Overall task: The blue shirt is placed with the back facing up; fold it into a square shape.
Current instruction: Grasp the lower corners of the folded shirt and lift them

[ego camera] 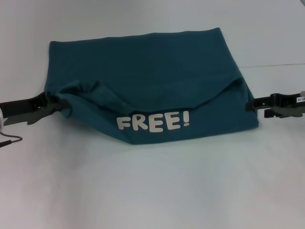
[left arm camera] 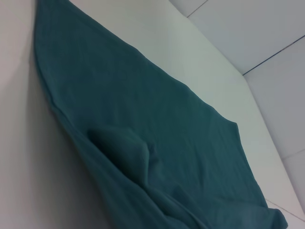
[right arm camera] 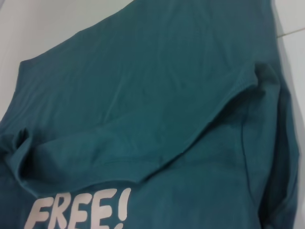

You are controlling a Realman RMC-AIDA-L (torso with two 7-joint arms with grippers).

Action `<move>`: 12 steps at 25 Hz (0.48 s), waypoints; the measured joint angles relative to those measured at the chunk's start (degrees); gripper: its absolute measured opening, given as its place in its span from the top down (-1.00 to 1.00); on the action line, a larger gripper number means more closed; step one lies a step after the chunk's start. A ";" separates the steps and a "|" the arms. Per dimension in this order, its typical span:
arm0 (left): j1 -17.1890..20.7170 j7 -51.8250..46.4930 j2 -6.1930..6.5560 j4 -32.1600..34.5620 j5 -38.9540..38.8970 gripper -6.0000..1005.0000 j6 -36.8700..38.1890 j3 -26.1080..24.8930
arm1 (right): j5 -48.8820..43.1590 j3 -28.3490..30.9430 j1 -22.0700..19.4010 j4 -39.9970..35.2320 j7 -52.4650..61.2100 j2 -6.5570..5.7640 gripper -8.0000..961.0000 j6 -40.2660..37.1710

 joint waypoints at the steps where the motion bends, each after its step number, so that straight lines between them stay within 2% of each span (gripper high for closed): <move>1: -0.04 -0.08 0.00 0.01 0.00 0.95 0.00 0.03 | -0.62 -0.02 0.37 -0.02 0.12 0.09 -0.59 0.35; 12: -0.20 -0.28 0.09 0.02 0.09 0.95 -0.50 0.15 | -5.73 -3.10 2.14 -0.09 -0.38 1.87 -0.53 5.58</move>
